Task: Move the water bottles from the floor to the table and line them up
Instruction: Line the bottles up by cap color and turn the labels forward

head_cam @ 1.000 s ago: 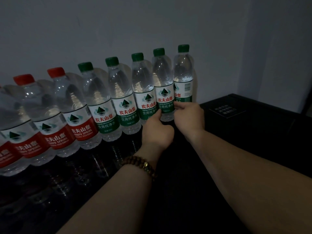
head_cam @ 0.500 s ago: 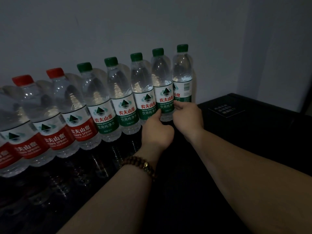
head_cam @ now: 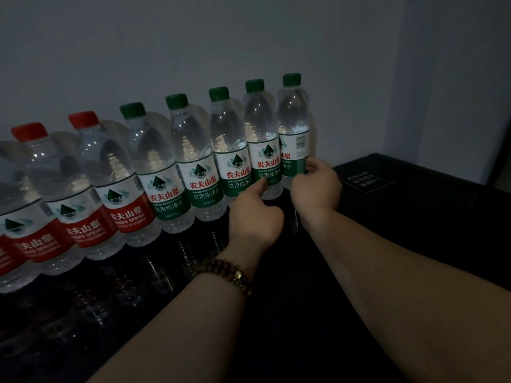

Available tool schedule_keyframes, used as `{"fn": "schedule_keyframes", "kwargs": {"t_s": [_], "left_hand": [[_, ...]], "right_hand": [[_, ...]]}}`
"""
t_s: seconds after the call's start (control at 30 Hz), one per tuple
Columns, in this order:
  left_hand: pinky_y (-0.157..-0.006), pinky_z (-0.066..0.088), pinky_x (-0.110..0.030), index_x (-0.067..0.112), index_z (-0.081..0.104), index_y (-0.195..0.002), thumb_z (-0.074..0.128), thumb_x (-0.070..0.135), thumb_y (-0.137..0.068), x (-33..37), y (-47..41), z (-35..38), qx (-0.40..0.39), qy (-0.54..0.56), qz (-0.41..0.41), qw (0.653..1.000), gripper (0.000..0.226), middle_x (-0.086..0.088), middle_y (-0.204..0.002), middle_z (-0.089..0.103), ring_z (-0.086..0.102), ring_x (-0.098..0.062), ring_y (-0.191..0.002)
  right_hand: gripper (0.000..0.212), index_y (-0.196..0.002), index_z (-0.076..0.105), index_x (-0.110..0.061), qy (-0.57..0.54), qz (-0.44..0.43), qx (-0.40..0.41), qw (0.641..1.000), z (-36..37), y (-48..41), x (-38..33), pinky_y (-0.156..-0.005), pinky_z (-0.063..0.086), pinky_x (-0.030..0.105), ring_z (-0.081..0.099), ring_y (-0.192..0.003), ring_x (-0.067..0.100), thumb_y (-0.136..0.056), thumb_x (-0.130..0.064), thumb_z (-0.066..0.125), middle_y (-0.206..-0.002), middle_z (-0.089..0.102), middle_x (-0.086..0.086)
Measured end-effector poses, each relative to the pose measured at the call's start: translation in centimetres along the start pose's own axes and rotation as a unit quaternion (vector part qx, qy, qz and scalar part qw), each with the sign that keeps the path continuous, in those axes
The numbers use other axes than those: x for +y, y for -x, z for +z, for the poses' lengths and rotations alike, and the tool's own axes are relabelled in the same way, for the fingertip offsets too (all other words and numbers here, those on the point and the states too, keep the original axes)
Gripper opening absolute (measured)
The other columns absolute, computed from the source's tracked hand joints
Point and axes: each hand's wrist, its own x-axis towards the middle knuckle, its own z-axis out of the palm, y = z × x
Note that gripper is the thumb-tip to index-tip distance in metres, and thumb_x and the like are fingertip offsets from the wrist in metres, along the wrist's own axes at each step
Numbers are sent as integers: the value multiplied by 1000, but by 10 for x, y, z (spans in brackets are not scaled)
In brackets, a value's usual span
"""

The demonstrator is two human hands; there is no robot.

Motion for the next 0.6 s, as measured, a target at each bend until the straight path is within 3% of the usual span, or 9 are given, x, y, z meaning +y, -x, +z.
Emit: {"fn": "schedule_keyframes", "kwargs": {"t_s": [0.1, 0.2, 0.27, 0.33, 0.47, 0.53, 0.6], "left_hand": [[-66, 25, 12, 24, 44, -152, 51, -7, -75, 1, 0, 1, -13, -12, 13, 1000, 84, 7, -147, 55, 44, 8, -107], [-74, 35, 8, 28, 44, -152, 50, -7, -74, 0, 0, -1, -29, -25, 19, 999, 85, 9, -146, 55, 47, 5, -111], [-91, 54, -17, 31, 41, -153, 50, -5, -75, 1, 1, -1, -46, -24, 14, 999, 87, 11, -151, 50, 59, -9, -115], [-95, 57, -46, 31, 36, -155, 51, -4, -76, 4, 2, -1, -61, -22, 9, 998, 89, 11, -156, 45, 66, -30, -114], [-96, 55, -54, 30, 34, -156, 52, -5, -78, 5, 4, -1, -67, -16, 9, 998, 88, 12, -157, 42, 64, -40, -115], [-96, 56, -54, 29, 34, -156, 52, -7, -79, 5, 4, -1, -66, -6, 5, 998, 87, 13, -156, 42, 65, -40, -114], [-91, 58, -47, 29, 34, -156, 52, -8, -80, 5, 4, -1, -65, -3, 5, 998, 87, 12, -156, 44, 67, -38, -110]], "right_hand": [[40, -112, 72, -29, -4, 4, -21, 1000, -1, 0, 0, -61, 42, 16, 63, -87, 10, -85, -4, 58, -83, 57, -21], [43, -112, 72, -34, -12, 7, -43, 999, -2, 0, 0, -68, 50, 22, 65, -87, 11, -85, -5, 56, -81, 59, -23], [44, -112, 71, -36, -15, 12, -61, 998, -2, -1, 0, -75, 55, 28, 67, -88, 14, -84, -7, 55, -89, 67, -17], [40, -108, 70, -37, -8, 16, -86, 996, -3, -4, 0, -81, 59, 35, 68, -89, 17, -83, -10, 54, -95, 72, -11], [40, -112, 68, -35, -28, 33, -145, 988, -3, -10, 1, -88, 58, 45, 69, -93, 22, -84, -11, 53, -100, 73, -4], [39, -112, 66, -33, -25, 32, -174, 984, -4, -16, 1, -76, 59, 37, 69, -89, 22, -87, -7, 52, -99, 73, -1], [39, -112, 65, -29, -20, 34, -196, 980, -8, -22, 0, -49, 47, 22, 61, -69, 17, -88, -4, 48, -91, 71, 2]]}}
